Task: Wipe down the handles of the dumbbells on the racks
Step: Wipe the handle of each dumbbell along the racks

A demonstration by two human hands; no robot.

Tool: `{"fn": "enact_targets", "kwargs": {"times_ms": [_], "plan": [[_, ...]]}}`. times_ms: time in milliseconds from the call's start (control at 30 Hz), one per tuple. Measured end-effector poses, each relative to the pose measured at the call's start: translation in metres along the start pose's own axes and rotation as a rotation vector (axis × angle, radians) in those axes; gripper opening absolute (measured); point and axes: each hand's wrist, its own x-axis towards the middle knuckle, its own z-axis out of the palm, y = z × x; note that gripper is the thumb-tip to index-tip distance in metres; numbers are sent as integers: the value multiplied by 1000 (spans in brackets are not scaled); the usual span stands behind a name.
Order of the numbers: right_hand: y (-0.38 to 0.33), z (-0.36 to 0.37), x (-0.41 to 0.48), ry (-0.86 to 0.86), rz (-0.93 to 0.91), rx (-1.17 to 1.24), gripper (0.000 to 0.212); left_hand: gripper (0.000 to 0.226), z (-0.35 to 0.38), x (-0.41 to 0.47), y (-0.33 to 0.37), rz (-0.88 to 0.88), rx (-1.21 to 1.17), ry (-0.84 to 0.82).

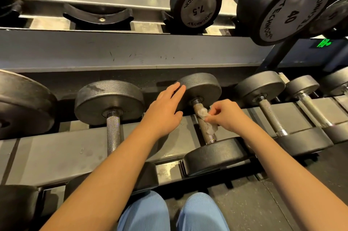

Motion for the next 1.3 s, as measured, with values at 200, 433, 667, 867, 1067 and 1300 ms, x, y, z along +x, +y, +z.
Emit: {"fn": "enact_targets", "kwargs": {"times_ms": [200, 433, 667, 867, 1067, 1300], "plan": [[3, -4, -6, -117, 48, -26, 19, 73, 0, 2, 0, -2, 7, 5], [-5, 4, 10, 84, 11, 67, 15, 72, 0, 1, 2, -6, 27, -7], [6, -8, -14, -81, 12, 39, 13, 54, 2, -10, 17, -40, -43, 58], [2, -1, -28, 77, -72, 337, 15, 20, 11, -22, 39, -141, -421, 3], [-5, -3, -35, 44, -152, 409, 12, 21, 32, -8, 51, -292, -711, 145], [25, 7, -43, 187, -46, 399, 15, 6, 36, 18, 44, -432, -450, 304]]}}
